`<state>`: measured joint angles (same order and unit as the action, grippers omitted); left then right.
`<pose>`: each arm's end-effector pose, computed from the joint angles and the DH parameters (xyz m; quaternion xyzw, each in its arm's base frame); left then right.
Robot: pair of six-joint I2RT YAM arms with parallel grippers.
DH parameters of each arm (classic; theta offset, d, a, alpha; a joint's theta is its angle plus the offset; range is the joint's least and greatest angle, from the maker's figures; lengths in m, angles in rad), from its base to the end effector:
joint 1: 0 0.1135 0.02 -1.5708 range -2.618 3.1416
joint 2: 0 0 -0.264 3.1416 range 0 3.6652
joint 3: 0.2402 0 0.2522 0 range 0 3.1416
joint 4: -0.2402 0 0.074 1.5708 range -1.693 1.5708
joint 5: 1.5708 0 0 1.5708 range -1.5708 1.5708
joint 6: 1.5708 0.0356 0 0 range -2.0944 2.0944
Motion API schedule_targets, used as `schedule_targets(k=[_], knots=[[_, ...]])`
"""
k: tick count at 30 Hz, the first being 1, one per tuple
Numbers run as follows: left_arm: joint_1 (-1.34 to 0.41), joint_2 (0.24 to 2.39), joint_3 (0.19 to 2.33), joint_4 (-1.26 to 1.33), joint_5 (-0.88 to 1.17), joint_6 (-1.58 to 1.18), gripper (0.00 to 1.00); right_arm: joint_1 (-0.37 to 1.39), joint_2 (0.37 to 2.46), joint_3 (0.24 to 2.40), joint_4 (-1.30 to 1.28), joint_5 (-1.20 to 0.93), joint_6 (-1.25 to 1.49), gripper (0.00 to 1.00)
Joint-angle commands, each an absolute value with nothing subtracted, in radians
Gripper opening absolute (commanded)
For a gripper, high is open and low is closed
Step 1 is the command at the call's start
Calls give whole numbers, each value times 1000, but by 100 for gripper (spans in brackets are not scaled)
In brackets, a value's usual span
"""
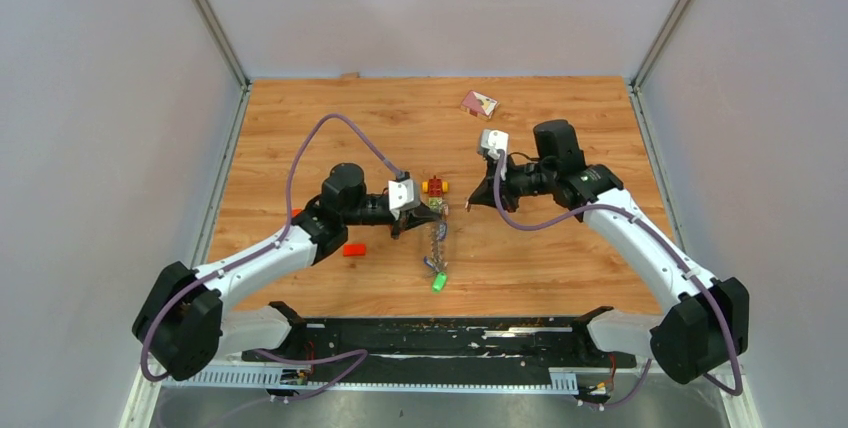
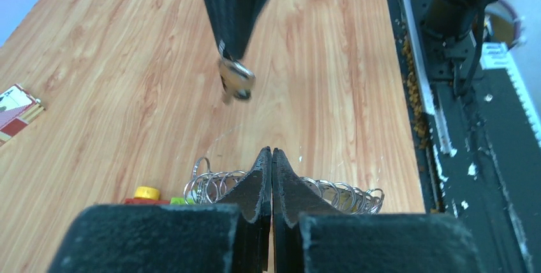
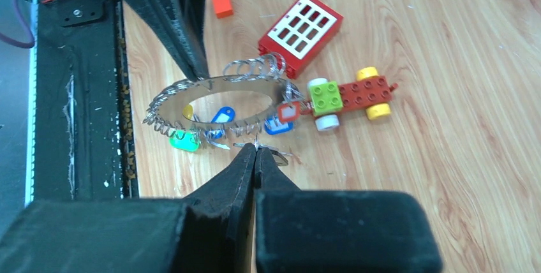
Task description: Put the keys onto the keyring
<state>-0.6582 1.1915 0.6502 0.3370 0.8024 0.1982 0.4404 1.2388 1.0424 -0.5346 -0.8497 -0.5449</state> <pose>0.1899 -0.1792 0.2639 0.5207 0.5471 -0.4274 0.4968 0.2224 0.1344 0.3090 -0.5415 0.6536 0.3565 0.3906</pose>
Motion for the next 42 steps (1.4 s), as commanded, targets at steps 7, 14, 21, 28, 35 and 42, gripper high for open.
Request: schedule_targets(k=[7,14,21,28,35,42], knots=[[-623,1159,582,185,796,498,0,408,1224,1032,-550,-853,-550,0],[-597,1132,588,12,784,608,0,407,1242,1029,-552,-872,-551,0],[-582,1118,602,-34,772,619,0,408,1269,1022,-555,-879,-556,0],[-568,1114,626,62,815,521,0,408,1337,1018,-583,-780,-649,0],[-563,1127,648,169,852,438,0,407,1333,985,-692,-609,-771,0],[-563,1143,625,272,888,382,0,381,1283,957,-856,-427,-866,0]])
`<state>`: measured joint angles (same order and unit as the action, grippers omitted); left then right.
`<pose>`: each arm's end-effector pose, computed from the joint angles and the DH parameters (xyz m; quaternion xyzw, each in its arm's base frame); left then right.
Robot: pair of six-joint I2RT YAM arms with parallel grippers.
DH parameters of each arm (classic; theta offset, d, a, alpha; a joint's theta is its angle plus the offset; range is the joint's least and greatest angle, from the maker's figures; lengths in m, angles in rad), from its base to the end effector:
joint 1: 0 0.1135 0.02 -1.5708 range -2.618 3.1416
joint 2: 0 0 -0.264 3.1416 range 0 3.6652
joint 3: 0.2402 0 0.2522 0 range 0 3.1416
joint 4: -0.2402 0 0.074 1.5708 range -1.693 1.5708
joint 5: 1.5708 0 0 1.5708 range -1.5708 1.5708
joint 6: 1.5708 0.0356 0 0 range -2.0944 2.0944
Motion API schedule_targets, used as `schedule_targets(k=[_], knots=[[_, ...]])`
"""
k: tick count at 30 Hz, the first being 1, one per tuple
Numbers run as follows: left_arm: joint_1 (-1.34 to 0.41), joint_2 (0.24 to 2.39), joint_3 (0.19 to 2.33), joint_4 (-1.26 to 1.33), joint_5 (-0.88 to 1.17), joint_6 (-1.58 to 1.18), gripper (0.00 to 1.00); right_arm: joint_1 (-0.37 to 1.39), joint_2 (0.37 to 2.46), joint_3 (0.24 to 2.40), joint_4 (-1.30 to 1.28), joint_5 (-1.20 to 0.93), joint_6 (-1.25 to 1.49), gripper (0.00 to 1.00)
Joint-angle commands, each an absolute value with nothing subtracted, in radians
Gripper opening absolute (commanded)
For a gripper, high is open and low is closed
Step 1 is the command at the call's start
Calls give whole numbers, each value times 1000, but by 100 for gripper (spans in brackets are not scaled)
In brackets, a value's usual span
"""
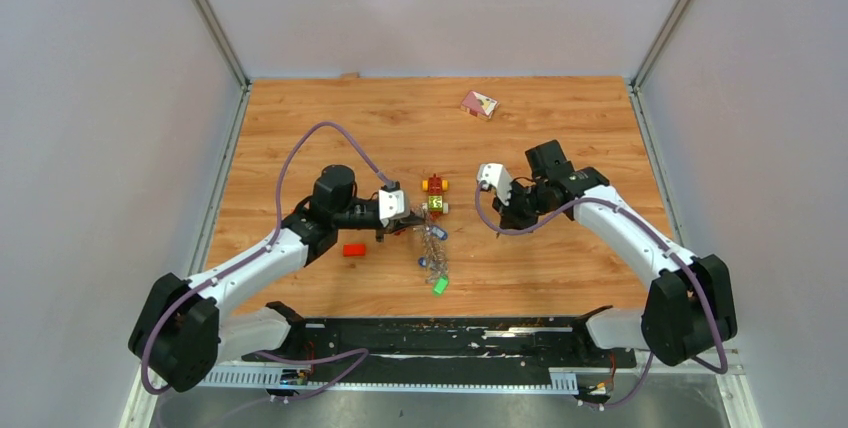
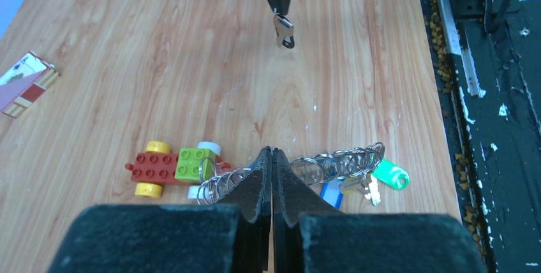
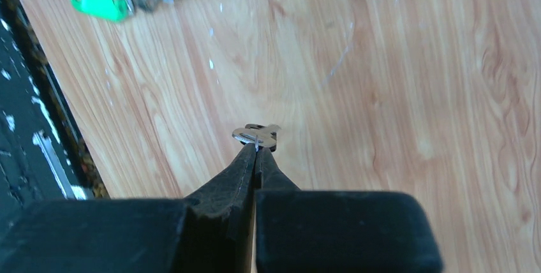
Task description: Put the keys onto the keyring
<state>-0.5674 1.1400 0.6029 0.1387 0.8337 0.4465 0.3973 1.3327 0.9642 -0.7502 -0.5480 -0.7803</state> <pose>0.1892 -0.1518 0.2416 0.5656 0.5572 -0.3672 0.4845 0.2265 0.1152 0.2439 -0.5715 0.7465 0.2178 0.2620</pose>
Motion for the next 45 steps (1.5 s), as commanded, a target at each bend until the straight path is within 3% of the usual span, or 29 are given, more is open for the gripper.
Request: schedule_targets(k=[1,14,20,26,32,36,41,45], knots=[[-563,1148,622,299,898,372,0,381,1282,957,-859,-415,-867,0],[-563,1127,580,373,942,323,0,389,1624,1039,-759,-428,-790,3],[-563,1119,574,359,944,339,0,393,1681,1071,-715,-467,-765,7],[-563,1122,571,367,943,338,0,393,1647,1078,-710,-508,-758,15],[-563,1129,577,382,944,324,0,393,1617,1099,-743,-532,-762,34],[-557,1142,576,481,956,232,0,393,1521,1117,-743,-660,-760,41],[-556,1181,564,676,995,53,0,400,1384,1097,-617,-928,-724,43],[-557,1202,544,799,1001,-63,0,446,1299,1055,-458,-1009,-636,43]])
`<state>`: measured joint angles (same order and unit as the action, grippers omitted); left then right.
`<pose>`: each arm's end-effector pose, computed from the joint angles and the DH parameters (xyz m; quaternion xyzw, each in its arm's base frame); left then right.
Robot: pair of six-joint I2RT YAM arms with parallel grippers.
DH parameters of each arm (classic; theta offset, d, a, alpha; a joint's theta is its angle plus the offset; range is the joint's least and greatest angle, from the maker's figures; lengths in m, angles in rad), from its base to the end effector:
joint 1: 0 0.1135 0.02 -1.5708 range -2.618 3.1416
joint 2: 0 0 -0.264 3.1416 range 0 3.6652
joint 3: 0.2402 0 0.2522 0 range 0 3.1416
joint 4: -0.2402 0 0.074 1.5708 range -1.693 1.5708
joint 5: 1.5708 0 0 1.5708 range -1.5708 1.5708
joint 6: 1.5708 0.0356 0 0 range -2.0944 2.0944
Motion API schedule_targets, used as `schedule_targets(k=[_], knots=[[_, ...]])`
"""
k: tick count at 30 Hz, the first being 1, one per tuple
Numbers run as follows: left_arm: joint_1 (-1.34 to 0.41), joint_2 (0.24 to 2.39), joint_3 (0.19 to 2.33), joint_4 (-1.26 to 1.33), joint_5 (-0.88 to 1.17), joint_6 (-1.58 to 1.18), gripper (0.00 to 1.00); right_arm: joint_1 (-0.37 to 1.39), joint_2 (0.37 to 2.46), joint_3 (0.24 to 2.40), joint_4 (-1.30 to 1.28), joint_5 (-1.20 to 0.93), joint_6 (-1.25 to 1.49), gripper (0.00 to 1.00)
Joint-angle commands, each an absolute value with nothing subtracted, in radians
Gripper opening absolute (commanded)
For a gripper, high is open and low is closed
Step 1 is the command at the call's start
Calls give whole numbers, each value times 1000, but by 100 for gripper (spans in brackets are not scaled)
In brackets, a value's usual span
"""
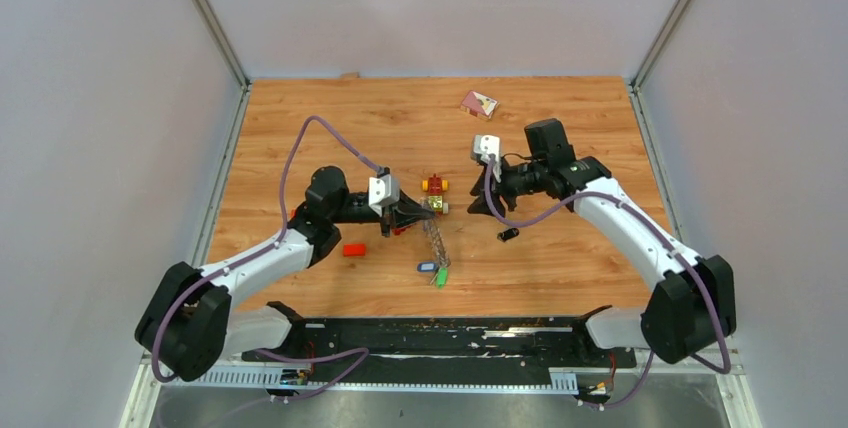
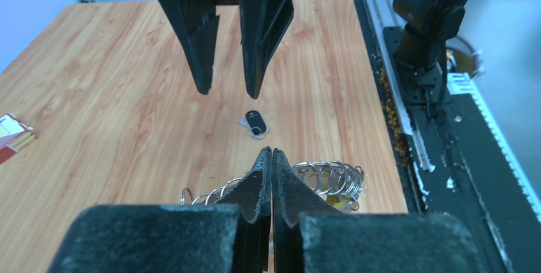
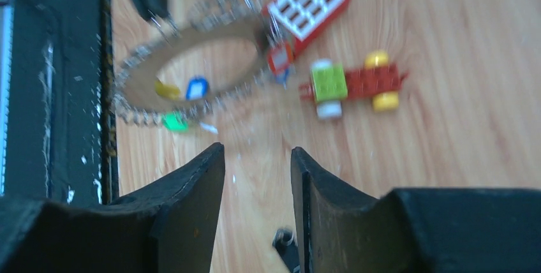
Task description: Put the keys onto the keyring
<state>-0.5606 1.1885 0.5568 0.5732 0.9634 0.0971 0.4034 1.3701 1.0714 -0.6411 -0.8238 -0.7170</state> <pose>0.1952 -0.1570 0.2567 0.5091 0.5075 -0.4677 0.5144 0.2446 0.1328 0.2782 -0.5681 0.6720 0.3315 0.3403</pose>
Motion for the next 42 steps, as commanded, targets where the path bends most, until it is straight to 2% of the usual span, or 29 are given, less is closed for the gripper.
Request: schedule_targets(k=[1,12,21,30,36,42], knots=[[-557,1204,539,816,1000,-76,0,464,1285,1046,-425,-1012,-620,43],[-557,1214,513,944,1012,-175,0,593,1282,1036,-368,-946,-604,40],[-557,1207,505,950,1013,-182,0,625,1296,1037,-379,-927,-619,28],[-557,1210,502,956,1009,-185,0,628,1295,1032,-384,-925,-632,0],[-556,1209,506,895,991,-124,0,629,1272,1046,-424,-887,-663,0],[-557,1215,583,609,967,59,0,676,1294,1100,-534,-752,-704,0]])
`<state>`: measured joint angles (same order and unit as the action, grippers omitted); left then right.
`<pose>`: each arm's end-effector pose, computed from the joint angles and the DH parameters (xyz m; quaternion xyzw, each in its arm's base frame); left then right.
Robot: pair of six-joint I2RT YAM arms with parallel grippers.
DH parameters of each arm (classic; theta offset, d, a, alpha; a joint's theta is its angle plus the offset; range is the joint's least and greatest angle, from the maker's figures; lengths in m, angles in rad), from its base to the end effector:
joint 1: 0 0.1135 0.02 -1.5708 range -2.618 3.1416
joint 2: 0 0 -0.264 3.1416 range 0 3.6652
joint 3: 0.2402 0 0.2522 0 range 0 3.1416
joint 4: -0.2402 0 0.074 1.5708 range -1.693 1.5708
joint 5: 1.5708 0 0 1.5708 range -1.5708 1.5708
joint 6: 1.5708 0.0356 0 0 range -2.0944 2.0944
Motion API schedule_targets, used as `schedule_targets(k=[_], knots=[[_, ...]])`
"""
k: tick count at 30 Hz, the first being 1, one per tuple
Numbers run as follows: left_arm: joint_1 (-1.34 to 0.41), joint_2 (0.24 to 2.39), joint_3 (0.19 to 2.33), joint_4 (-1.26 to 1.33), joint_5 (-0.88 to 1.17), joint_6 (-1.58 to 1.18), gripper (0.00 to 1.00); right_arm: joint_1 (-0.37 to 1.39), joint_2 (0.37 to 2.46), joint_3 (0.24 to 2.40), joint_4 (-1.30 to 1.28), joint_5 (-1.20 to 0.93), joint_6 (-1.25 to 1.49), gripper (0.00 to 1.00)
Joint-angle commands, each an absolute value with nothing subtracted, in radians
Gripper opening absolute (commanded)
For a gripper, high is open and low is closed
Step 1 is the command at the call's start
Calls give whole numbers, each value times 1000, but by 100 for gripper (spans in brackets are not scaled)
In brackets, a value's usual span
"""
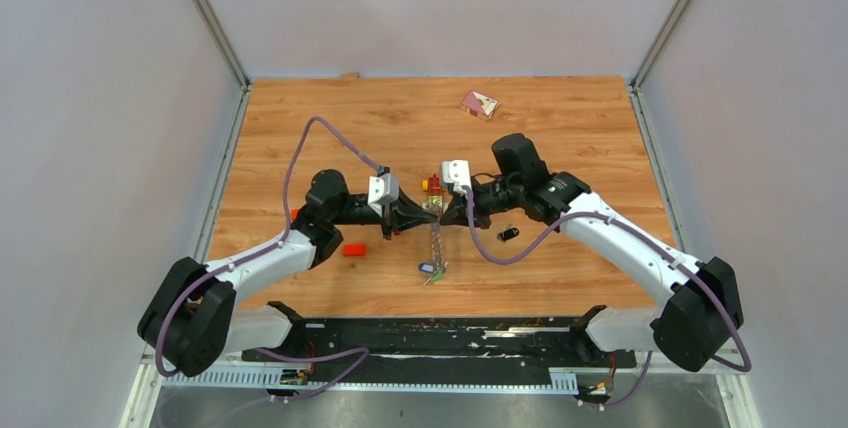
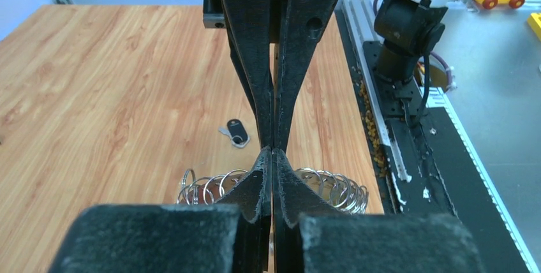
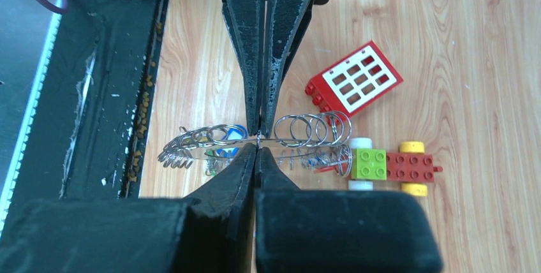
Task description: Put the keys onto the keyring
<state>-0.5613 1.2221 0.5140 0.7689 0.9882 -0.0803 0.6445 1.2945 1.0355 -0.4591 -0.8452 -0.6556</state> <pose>0.1944 -0.1573 0.2536 0.4791 0.5037 -0.5106 0.5060 0.2028 0.1857 0.2985 -0.6376 0.5584 0.3713 0.3792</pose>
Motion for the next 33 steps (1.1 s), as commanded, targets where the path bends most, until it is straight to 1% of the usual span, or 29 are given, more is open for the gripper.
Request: schedule_targets(k=[1,4,10,18,24,33], knots=[[-557,1220,594,573,965,74,1,687,1301,1109,-545,-727,-706,0],[-562,1231,622,500,961,123,4,717,1322,1138,-581,-661,-707,0],[-598,1238,669,337,932,249,5,750,1346,1174,-612,-590,-693,0],[-607,1251,692,270,920,303,5,755,1358,1191,-626,-570,-678,0],[-616,1255,708,215,919,343,13,754,1368,1200,-629,-555,-667,0],[-621,1267,714,210,919,343,14,753,1371,1196,-627,-559,-658,0]])
